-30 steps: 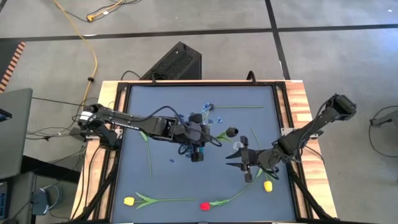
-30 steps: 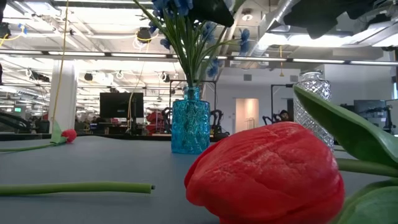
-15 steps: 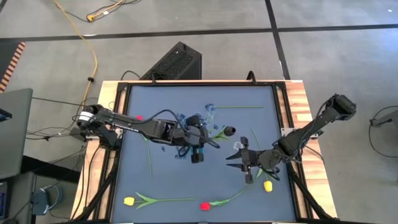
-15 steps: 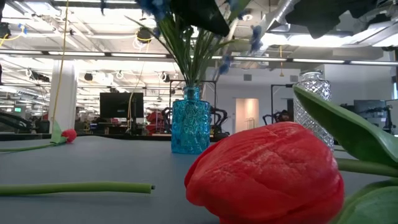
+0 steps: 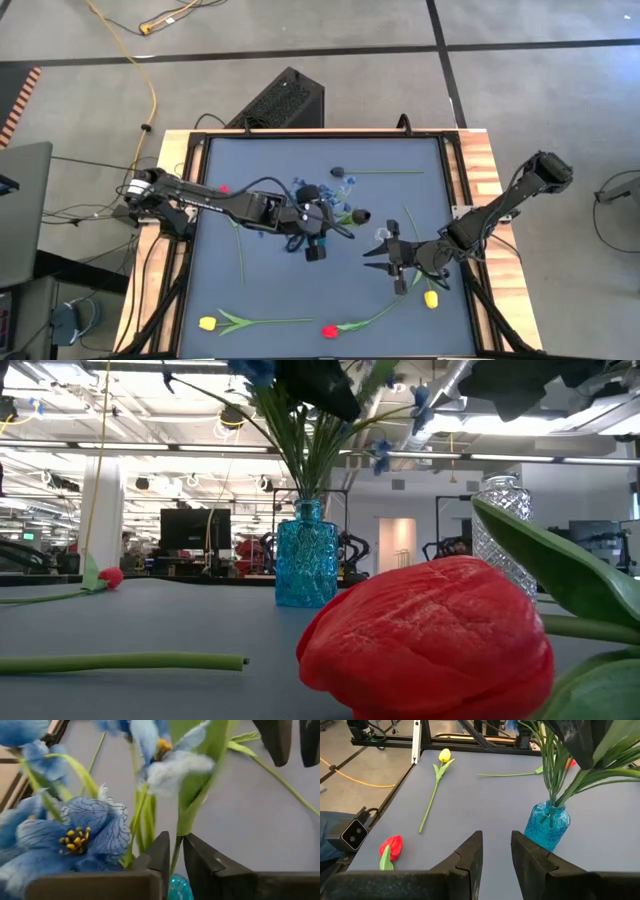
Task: Sort flowers into vase by color
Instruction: Put the bottom black flower into the blue flower vase, then put the black flower into the blue flower vase
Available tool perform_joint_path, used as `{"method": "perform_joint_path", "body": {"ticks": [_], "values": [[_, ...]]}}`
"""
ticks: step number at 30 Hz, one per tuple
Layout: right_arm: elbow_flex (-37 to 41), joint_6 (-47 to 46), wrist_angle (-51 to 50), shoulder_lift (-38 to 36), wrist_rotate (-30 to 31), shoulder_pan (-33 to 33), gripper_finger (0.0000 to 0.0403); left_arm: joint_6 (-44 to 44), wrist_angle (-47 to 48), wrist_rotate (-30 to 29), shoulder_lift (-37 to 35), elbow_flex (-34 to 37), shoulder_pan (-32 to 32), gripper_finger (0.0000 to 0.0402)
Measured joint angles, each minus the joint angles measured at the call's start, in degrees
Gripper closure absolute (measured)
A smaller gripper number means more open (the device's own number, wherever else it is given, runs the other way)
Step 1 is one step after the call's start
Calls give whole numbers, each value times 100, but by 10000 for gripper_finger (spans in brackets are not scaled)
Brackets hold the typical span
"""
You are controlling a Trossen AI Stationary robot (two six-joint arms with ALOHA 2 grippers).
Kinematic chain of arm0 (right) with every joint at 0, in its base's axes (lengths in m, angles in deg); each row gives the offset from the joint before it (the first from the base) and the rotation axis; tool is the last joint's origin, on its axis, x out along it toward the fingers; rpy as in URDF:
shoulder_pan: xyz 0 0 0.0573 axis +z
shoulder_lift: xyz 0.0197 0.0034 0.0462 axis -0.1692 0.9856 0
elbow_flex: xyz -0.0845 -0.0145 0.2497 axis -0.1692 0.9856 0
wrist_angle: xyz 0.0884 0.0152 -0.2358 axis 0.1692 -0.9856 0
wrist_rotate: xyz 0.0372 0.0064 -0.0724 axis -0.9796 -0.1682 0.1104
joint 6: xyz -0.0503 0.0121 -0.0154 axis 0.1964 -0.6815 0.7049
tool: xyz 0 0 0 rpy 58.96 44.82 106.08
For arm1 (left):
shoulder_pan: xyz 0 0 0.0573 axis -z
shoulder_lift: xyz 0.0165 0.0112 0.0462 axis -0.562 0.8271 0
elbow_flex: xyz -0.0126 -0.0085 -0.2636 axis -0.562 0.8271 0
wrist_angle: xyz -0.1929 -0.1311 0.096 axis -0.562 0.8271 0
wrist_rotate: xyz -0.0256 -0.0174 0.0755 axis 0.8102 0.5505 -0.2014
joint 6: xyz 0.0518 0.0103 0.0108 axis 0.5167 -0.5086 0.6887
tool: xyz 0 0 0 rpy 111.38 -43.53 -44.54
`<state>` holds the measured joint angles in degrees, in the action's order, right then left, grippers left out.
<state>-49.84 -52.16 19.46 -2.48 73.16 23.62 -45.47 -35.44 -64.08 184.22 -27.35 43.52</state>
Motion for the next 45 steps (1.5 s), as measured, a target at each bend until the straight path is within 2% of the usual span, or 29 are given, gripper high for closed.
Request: {"method": "perform_joint_path", "body": {"ticks": [6,11,16,23,26,28,33,37,42,45], "values": [[0,4,-2,0,0,0,276,-6,707,-70,4,-398,-2,309],[0,4,-2,0,0,0,276,243,1007,36,4,-771,-4,283],[0,4,-15,0,7,-18,276,613,1178,309,-39,-1297,22,278],[0,-48,-103,-10,13,-145,276,733,2382,313,-179,-2198,46,278],[-24,-47,-375,-143,4,-413,276,863,2542,312,-457,-2378,100,278],[-160,-176,-960,-329,4,-709,276,992,2543,308,-724,-2369,120,278],[-626,-422,-2552,-803,-87,-1801,276,953,2422,-32,-1508,-1867,90,278],[-789,-141,-3207,-998,-645,-3205,276,915,1627,-99,-2193,-764,94,278],[-789,705,-3247,-725,-2257,-5368,276,781,354,-18,-3123,1115,94,278],[-789,1412,-3209,-222,-3083,-6497,276,674,-670,438,-3634,2258,100,278]]}}
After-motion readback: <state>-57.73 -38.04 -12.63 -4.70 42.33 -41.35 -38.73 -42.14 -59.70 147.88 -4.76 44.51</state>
